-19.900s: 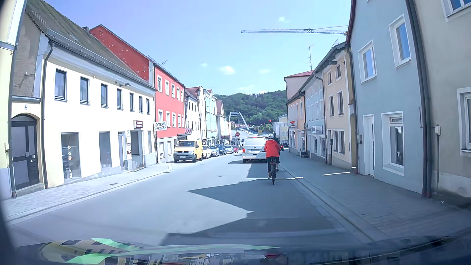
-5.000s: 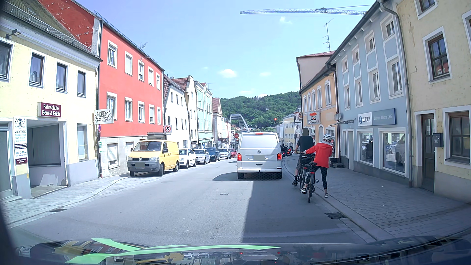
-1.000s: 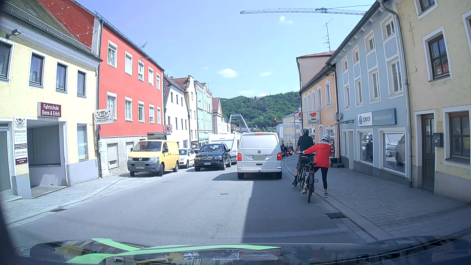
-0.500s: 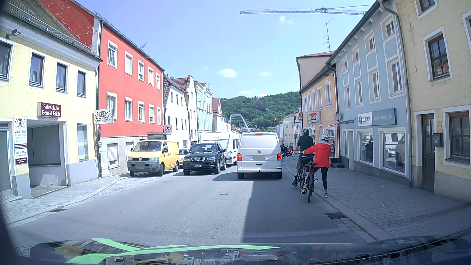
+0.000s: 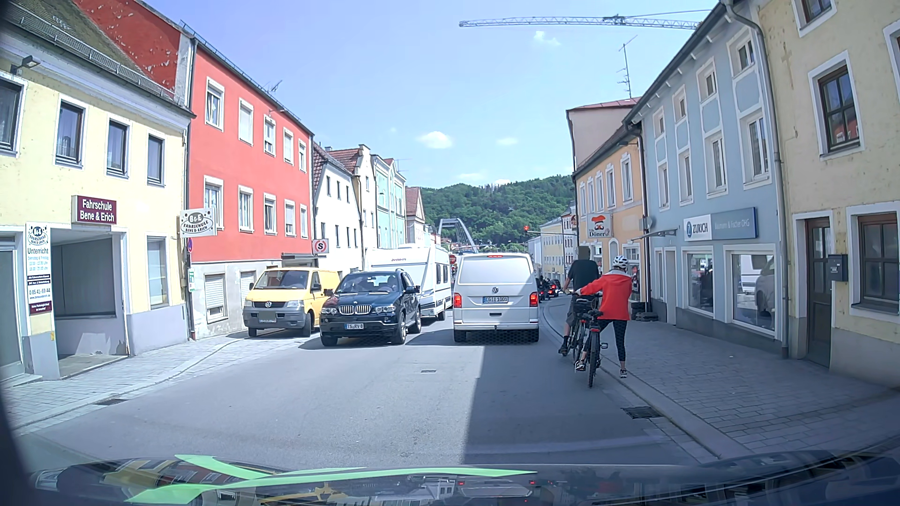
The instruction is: Follow the waypoints while adhering to traffic rules and regulations
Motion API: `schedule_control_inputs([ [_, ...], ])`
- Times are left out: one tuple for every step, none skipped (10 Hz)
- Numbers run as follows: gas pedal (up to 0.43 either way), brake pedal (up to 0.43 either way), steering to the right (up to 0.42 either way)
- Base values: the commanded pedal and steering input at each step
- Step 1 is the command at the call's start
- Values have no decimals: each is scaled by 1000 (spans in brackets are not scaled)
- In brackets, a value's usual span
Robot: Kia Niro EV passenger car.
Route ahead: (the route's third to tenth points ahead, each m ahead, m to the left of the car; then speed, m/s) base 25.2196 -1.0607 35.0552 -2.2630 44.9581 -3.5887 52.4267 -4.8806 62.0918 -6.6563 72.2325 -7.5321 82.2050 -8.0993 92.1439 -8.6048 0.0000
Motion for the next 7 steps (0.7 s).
schedule_control_inputs([
  [0, 18, -3],
  [0, 18, -3],
  [0, 18, -3],
  [0, 30, -3],
  [0, 61, -3],
  [0, 98, -3],
  [0, 110, -3],
])
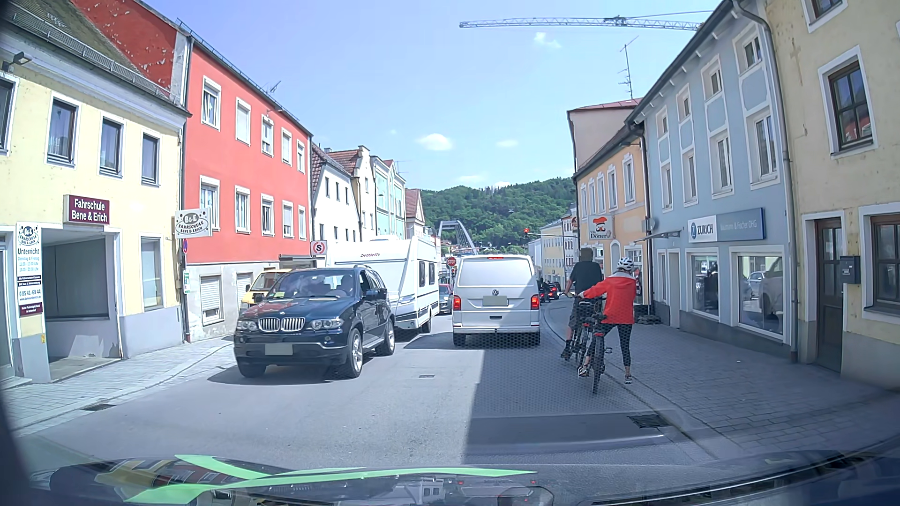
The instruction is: Follow the waypoints while adhering to traffic rules and regulations
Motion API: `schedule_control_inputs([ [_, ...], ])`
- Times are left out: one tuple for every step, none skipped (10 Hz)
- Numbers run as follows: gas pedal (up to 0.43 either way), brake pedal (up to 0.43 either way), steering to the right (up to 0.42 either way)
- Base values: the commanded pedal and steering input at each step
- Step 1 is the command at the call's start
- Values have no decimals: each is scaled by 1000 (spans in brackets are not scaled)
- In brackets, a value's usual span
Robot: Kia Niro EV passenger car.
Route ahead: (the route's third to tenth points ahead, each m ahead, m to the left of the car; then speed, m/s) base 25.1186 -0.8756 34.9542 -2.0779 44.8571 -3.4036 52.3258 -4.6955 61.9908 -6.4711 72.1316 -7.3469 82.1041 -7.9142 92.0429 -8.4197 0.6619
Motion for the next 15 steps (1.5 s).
schedule_control_inputs([
  [0, 134, -3],
  [0, 146, -3],
  [0, 152, -3],
  [0, 159, -3],
  [0, 165, -3],
  [0, 171, -3],
  [0, 189, -3],
  [0, 195, -3],
  [0, 195, -3],
  [0, 189, -3],
  [0, 183, -3],
  [0, 183, -3],
  [0, 183, -3],
  [0, 183, -3],
  [0, 183, -3],
])
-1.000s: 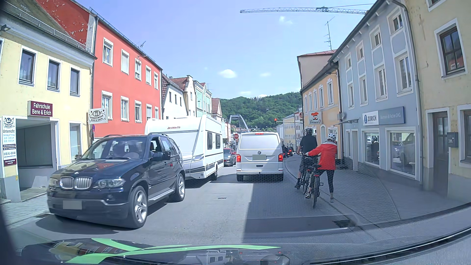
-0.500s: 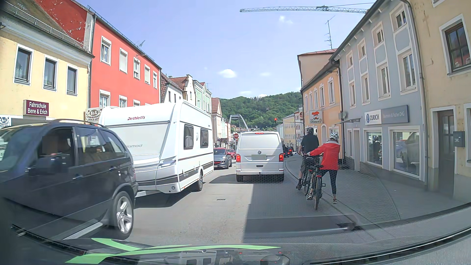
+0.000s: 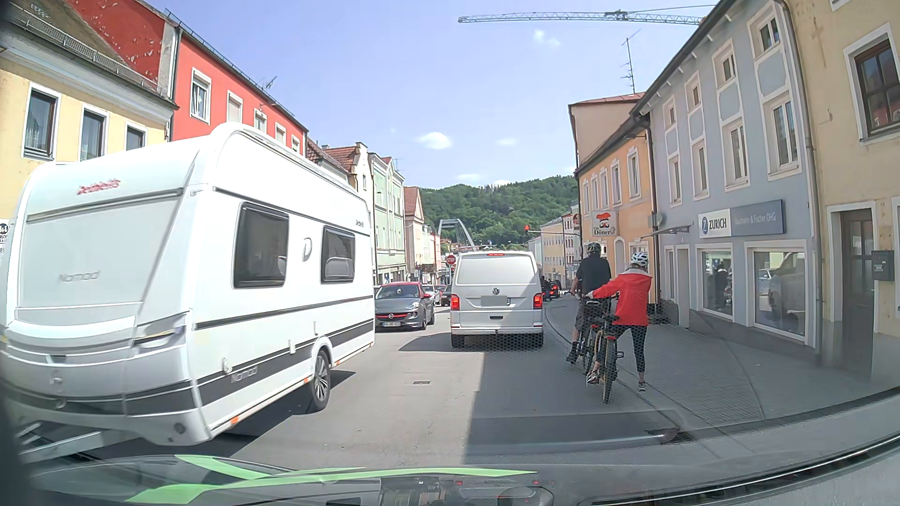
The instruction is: Follow the waypoints while adhering to traffic rules and regulations
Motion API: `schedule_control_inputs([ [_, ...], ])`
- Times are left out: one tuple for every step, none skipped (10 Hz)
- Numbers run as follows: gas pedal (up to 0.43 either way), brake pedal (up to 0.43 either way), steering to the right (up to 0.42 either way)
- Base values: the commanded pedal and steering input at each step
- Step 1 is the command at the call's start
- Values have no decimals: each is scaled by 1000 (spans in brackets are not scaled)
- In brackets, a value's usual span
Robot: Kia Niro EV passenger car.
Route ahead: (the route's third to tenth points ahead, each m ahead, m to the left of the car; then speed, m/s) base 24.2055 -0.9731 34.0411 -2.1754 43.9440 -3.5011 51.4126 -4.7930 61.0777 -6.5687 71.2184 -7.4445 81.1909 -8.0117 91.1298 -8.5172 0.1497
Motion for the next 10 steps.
schedule_control_inputs([
  [0, 189, -3],
  [0, 189, -3],
  [0, 177, -3],
  [0, 159, -3],
  [0, 152, -3],
  [0, 165, -3],
  [0, 177, -3],
  [0, 189, -3],
  [0, 189, -3],
  [0, 183, -3],
])
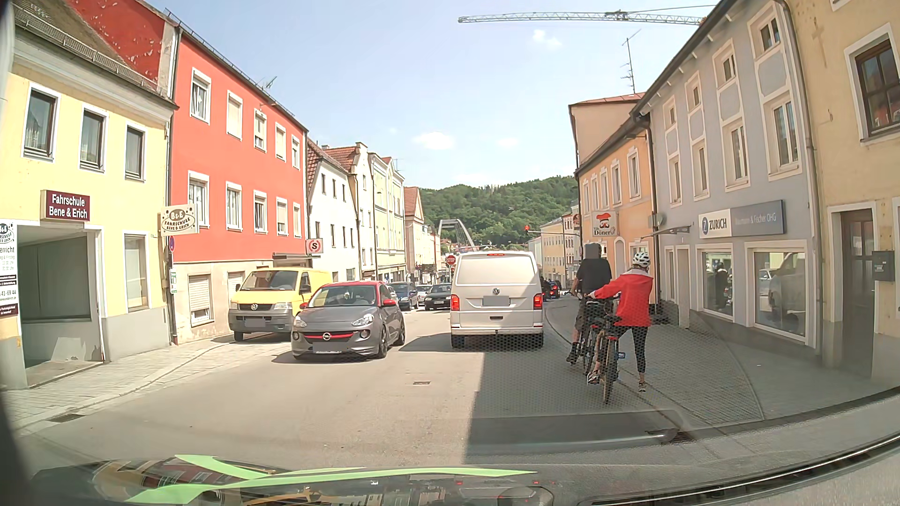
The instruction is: Follow the waypoints while adhering to traffic rules and regulations
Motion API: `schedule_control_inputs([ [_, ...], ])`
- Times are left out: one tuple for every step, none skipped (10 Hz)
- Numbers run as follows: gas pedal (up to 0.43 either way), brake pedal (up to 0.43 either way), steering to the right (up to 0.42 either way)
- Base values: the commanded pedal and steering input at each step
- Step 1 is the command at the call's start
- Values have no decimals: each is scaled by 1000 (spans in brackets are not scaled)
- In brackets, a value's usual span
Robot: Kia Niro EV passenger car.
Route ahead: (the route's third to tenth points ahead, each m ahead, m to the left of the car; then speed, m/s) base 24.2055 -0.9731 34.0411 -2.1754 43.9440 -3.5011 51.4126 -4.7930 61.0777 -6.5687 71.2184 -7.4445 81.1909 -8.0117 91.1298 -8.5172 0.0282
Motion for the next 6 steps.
schedule_control_inputs([
  [0, 146, -3],
  [0, 116, -3],
  [0, 110, -3],
  [0, 110, -3],
  [0, 110, -3],
  [0, 110, -3],
])
